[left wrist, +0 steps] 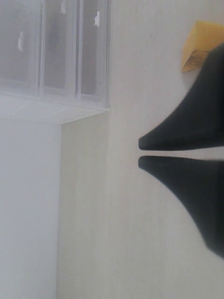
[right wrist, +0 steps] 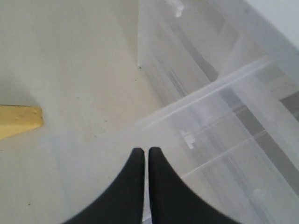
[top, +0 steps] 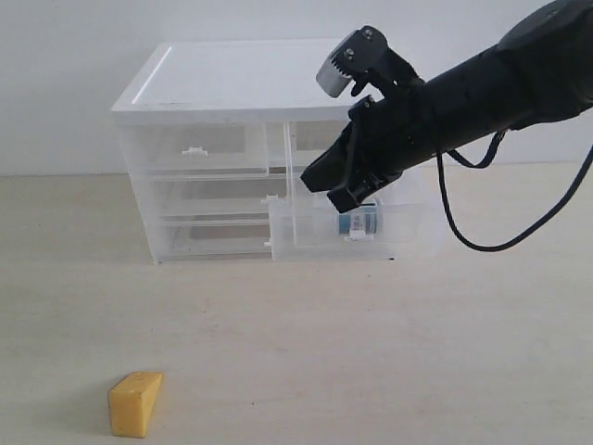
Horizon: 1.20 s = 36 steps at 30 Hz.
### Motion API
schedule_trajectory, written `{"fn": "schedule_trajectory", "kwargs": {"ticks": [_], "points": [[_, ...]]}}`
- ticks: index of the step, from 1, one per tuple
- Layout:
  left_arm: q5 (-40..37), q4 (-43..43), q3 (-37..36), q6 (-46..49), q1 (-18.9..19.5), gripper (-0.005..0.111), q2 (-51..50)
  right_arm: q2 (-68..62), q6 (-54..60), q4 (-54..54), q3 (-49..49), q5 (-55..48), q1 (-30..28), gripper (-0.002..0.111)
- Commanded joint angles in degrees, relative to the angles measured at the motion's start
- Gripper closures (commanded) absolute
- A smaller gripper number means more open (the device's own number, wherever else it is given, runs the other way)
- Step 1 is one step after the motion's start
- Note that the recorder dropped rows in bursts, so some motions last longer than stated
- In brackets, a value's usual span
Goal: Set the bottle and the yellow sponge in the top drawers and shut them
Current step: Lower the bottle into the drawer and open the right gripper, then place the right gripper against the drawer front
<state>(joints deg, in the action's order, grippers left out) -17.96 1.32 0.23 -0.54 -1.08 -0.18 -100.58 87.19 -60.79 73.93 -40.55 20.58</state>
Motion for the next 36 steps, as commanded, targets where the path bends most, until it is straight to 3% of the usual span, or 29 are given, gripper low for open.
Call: {"fn": "schedule_trajectory", "kwargs": {"ticks": [1, 8, 12, 19, 26, 30, 36], "points": [[0.11, 0.36, -0.23, 0.2, 0.14, 0.102, 0.18, 0.11, -0.17, -0.02, 0.02, 3.41, -0.02, 0.108], [0.11, 0.36, -0.23, 0.2, 0.14, 0.102, 0.18, 3.93, -0.17, -0.02, 0.02, 3.65, -0.02, 0.108], [0.11, 0.36, -0.23, 0.2, 0.14, 0.102, 0.18, 8.42, -5.81, 1.51, 0.02, 3.88, -0.02, 0.108], [0.11, 0.36, -0.23, 0.2, 0.14, 0.102, 0.18, 13.57, -27.51, 21.55, 0.02, -5.07, 1.64, 0.108], [0.11, 0.36, -0.23, 0.2, 0.14, 0.102, 0.18, 17.81, -58.1, 51.04, -0.11, -11.13, 11.03, 0.108], [0.11, 0.36, -0.23, 0.2, 0.14, 0.102, 0.18, 18.09, -72.32, 56.88, -0.43, -14.14, 13.91, 0.108], [0.11, 0.36, -0.23, 0.2, 0.14, 0.102, 0.18, 17.98, -76.33, 54.64, -5.83, -11.3, 13.89, 0.108]]}}
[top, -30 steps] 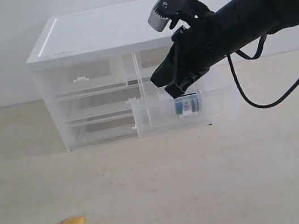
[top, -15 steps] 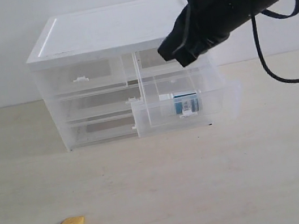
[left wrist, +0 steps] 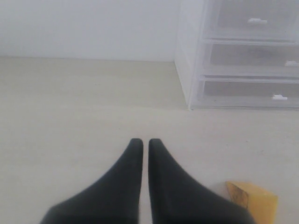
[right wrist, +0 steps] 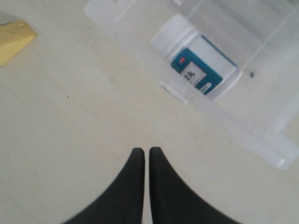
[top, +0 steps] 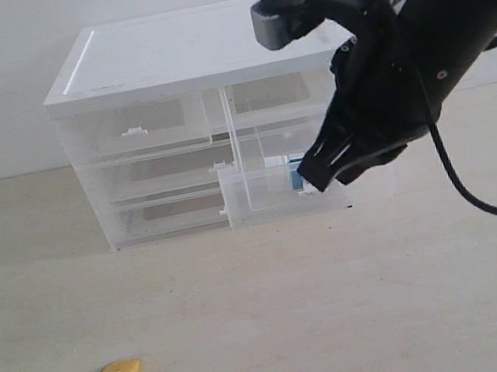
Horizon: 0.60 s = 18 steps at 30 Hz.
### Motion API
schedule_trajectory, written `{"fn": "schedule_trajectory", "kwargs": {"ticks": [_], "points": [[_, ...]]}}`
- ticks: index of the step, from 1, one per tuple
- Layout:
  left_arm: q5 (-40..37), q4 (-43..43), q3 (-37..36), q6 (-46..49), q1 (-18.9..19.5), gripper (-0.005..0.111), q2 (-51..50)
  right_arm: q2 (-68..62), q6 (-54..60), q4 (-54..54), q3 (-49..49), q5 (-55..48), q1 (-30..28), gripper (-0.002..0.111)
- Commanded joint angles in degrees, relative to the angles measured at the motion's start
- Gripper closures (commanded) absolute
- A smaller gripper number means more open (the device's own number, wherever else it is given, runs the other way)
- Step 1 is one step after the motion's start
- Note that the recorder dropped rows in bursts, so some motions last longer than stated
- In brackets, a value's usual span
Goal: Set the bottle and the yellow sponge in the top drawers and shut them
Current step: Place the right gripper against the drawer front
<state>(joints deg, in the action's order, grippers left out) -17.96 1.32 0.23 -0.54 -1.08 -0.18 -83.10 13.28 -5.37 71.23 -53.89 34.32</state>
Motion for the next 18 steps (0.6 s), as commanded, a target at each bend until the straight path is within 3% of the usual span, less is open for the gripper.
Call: {"fn": "schedule_trajectory", "kwargs": {"ticks": [1, 7, 18], "points": [[0.11, 0.36, -0.23, 0.2, 0.14, 0.102, 0.18, 0.5, -2.42, -1.43, -4.1, 3.35, 0.16, 0.108], [0.11, 0.36, -0.23, 0.2, 0.14, 0.102, 0.18, 0.36, -2.54, -1.69, -7.15, 12.12, 0.16, 0.108], [0.11, 0.36, -0.23, 0.2, 0.14, 0.102, 0.18, -5.89, -2.72, 0.27, -7.25, 17.21, 0.16, 0.108]]}}
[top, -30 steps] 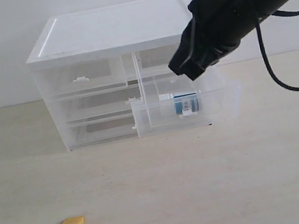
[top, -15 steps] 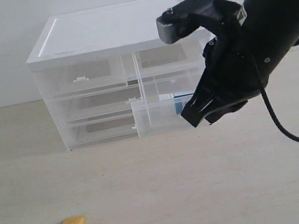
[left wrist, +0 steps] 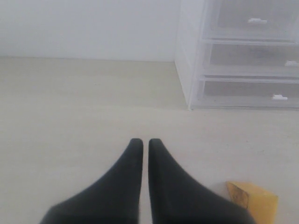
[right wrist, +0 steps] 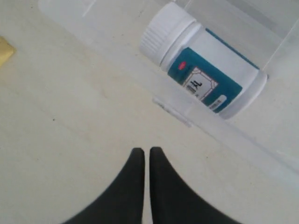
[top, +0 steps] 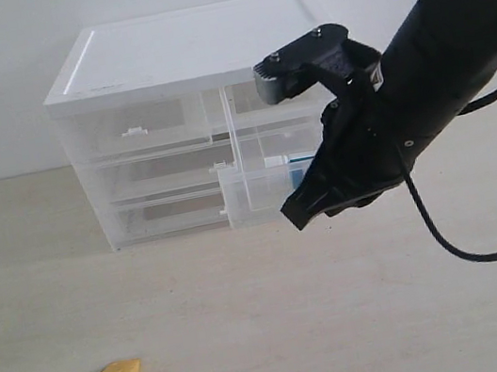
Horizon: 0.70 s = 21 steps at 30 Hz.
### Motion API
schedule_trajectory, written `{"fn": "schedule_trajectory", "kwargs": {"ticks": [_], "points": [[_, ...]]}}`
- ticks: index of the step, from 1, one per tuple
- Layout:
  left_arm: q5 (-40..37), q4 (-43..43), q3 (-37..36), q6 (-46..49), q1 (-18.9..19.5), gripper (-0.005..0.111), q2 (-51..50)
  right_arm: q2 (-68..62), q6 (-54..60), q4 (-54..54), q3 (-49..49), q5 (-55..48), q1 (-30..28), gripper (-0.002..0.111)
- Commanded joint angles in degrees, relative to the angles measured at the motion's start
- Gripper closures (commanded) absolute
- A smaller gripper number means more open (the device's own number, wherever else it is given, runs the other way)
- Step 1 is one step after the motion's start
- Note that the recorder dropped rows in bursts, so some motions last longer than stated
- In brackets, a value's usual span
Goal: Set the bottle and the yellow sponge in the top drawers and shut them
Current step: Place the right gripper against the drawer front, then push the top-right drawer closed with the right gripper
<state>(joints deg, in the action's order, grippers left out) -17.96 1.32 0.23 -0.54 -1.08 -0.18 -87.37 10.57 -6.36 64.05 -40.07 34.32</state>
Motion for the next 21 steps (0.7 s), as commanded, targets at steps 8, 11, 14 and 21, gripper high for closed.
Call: {"fn": "schedule_trajectory", "kwargs": {"ticks": [8, 11, 14, 21], "points": [[0.11, 0.36, -0.23, 0.2, 0.14, 0.102, 0.18, -3.14, -0.61, 2.68, 0.03, 11.24, -0.07, 0.108], [0.11, 0.36, -0.23, 0.2, 0.14, 0.102, 0.18, -4.06, -0.61, 3.94, 0.03, 13.84, -0.07, 0.108], [0.11, 0.36, -0.23, 0.2, 0.14, 0.102, 0.18, -4.77, -0.64, 5.5, 0.03, 16.93, -0.07, 0.108], [0.11, 0.36, -0.23, 0.2, 0.14, 0.102, 0.18, -4.77, -0.89, 7.24, 0.03, 25.87, -0.07, 0.108]]}}
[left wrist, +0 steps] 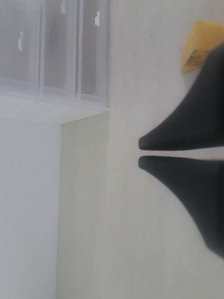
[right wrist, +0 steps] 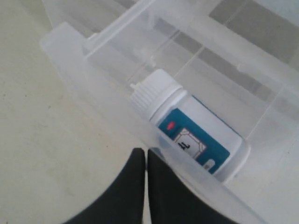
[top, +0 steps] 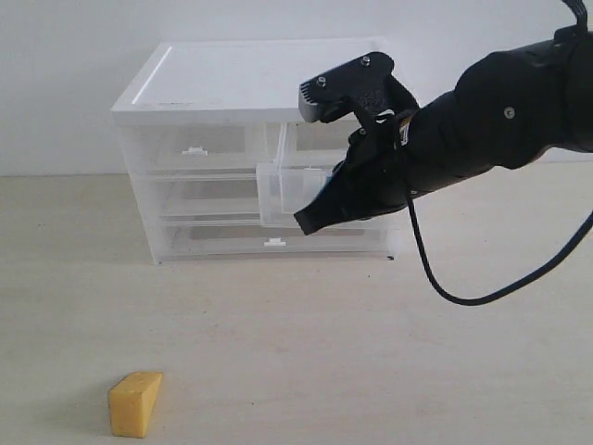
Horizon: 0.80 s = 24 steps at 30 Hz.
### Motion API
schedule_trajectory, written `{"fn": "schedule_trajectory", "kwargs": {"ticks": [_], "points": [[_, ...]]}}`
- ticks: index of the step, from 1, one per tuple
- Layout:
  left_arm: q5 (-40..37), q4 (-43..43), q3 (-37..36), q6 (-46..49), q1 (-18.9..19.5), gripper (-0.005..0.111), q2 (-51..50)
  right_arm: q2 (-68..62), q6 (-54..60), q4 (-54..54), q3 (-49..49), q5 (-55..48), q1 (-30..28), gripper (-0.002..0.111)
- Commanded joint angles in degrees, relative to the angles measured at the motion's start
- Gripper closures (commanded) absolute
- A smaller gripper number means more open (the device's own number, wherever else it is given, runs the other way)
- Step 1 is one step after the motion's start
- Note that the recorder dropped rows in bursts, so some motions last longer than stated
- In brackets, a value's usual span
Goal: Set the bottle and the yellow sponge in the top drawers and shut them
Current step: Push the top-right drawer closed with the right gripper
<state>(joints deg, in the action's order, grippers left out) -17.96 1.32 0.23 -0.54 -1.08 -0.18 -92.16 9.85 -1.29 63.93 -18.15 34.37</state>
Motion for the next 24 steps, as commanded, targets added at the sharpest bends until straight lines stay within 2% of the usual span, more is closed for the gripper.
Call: {"fn": "schedule_trajectory", "kwargs": {"ticks": [1, 9, 24], "points": [[0.11, 0.36, -0.23, 0.2, 0.14, 0.102, 0.18, 0.01, -0.17, 3.22, 0.15, 4.46, -0.12, 0.108], [0.11, 0.36, -0.23, 0.2, 0.14, 0.102, 0.18, 0.01, -0.17, 3.58, 0.15, 7.95, -4.16, 0.108], [0.11, 0.36, -0.23, 0.2, 0.14, 0.102, 0.18, -9.12, 1.24, 3.58, 0.5, 28.26, -4.62, 0.108]]}}
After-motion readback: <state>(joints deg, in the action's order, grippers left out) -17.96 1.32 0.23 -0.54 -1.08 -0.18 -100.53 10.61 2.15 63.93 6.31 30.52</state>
